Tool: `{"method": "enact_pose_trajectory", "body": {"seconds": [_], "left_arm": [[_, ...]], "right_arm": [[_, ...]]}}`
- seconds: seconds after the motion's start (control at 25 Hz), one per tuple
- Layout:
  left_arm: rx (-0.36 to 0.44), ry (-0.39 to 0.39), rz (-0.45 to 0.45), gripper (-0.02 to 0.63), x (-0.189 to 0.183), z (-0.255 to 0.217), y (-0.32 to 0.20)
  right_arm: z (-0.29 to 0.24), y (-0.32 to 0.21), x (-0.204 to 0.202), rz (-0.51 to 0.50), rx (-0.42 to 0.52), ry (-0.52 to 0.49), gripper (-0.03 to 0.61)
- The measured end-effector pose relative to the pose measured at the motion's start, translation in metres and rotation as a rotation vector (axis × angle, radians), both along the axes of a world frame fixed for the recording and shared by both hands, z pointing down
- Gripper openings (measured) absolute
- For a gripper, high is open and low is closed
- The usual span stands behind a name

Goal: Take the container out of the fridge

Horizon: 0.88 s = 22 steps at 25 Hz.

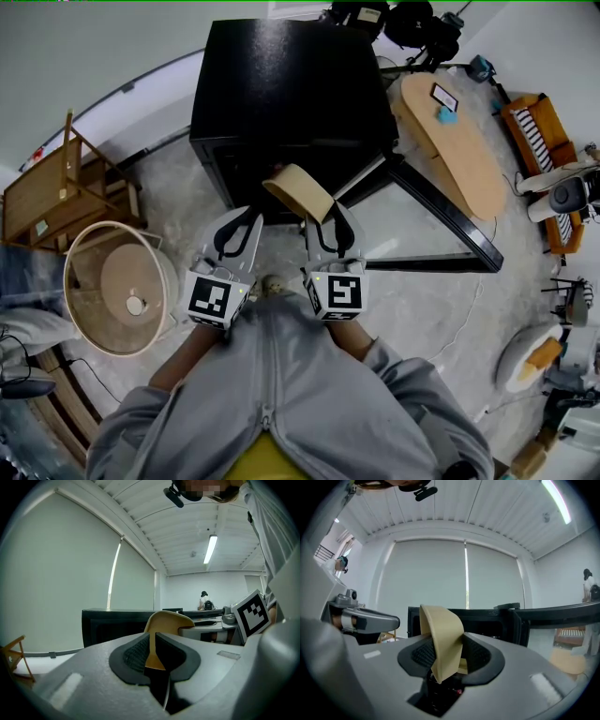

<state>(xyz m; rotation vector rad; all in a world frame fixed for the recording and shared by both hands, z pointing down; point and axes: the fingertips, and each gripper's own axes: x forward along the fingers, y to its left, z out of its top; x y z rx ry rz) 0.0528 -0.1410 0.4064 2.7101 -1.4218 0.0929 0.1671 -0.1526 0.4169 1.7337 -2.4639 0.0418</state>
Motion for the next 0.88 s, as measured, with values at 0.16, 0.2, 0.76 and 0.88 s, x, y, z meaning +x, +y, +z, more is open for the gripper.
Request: {"method": "enact_pose_trajectory", "body": {"seconds": [0.16,0.2,0.76,0.88], "left_arm": [[-0.006,0.001,0.008,0.041,0.0037,0.0040,0.0012],[-0.005,0.001,0.009,0.041,0.0047,0.0037,0.0013],[-0.003,-0.002,-0.006,0.041,0.0034,0.0020,-0.0003],[-0.003,-0.003,-0.010,0.041,0.0028,0.0016,-0.0006]], "right_arm": [[0.0047,0.0002,0.0051,0.010,-0.019,-0.012,0.073],[0.0059,0.0005,0.0059,0.010,-0.023,-0.012,0.072],[0.0096,-0.0009,0.0031,-0.004,-0.033,0.008,0.071],[0.0084,-0.0015,0.0041,-0.003,-0.033,0.009,0.071]]}}
